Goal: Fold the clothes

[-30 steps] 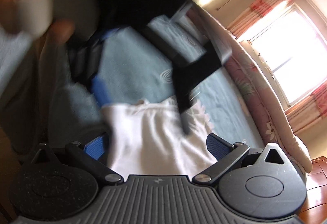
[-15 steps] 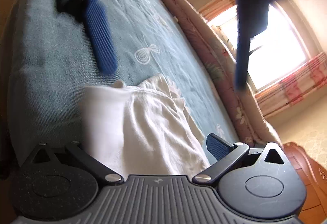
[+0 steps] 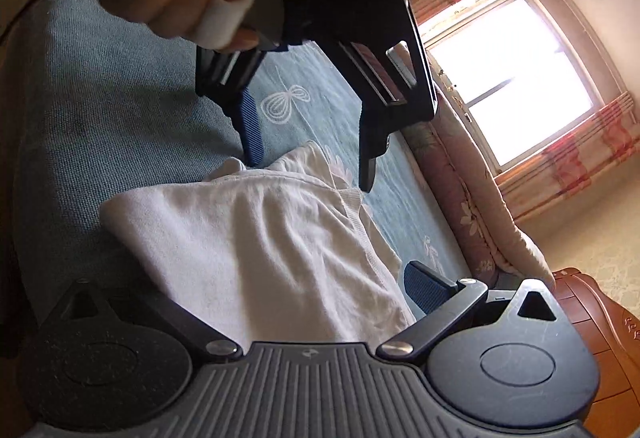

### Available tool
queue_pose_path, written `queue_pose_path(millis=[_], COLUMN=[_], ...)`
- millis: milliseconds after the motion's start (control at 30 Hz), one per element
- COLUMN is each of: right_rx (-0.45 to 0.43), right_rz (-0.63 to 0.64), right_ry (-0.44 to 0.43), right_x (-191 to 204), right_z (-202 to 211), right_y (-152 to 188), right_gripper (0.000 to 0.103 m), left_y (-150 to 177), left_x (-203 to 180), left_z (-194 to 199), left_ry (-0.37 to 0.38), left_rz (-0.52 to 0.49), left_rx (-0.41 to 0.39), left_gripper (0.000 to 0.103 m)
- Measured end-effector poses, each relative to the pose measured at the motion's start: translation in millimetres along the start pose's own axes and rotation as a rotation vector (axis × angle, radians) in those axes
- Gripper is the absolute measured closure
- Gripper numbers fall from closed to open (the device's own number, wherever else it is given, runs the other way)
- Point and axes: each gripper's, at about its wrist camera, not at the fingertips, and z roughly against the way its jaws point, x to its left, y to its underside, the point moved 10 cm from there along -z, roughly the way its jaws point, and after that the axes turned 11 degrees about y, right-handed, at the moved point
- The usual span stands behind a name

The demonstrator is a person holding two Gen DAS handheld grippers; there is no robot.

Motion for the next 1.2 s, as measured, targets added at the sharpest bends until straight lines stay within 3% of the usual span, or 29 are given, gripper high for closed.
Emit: queue_pose_path(millis=[233, 367, 467, 900, 1000, 1100, 1133, 1200], right_rx=[0.004, 0.001, -0.005, -0.002, -0.002, -0.01, -0.013, -0.009], right_rz=[-0.052, -0.072, -0.093, -0.12, -0.093, -0.032, -0.013, 0.003], right_ry=[-0.041, -0.051, -0.052, -0.072, -0.047, -0.004, 0.008, 0.012], right_x=[-4.7, -2.9, -4.2, -9.4, -7.3, 2.8, 5.6, 11.3], right_z=[1.2, -0.7, -5.6, -16.9, -16.9, -3.4, -1.0, 4.0], right_y=[6.4, 8.7, 10.9, 12.5, 11.0, 6.8, 5.5, 3.9], right_gripper=[0.0, 0.0, 0.0, 0.0, 0.0, 0.002, 0.004, 0.014], left_y=[-25.3, -3.2, 20.4, -5.6, -4.0, -7.0, -7.5, -8.0], left_x=[-1.5, -1.0, -2.5, -13.5, -9.9, 3.3, 6.7, 12.5], left_z=[-34.9, -22.4, -8.6, -56.9, -53.6, -48.4, -47.6, -46.4], left_ry=[0.079, 0.106, 0.145, 0.125, 0.098, 0.062, 0.057, 0.054], left_rz=[0.005, 0.02, -0.033, -0.092, -0.115, -0.084, -0.075, -0.059], left_rx=[0.008, 0.081, 0.126, 0.257, 0.255, 0.233, 0.227, 0.216], left_gripper=[0.02, 0.02, 0.02, 0.02, 0.034, 0.064, 0.078, 0.081])
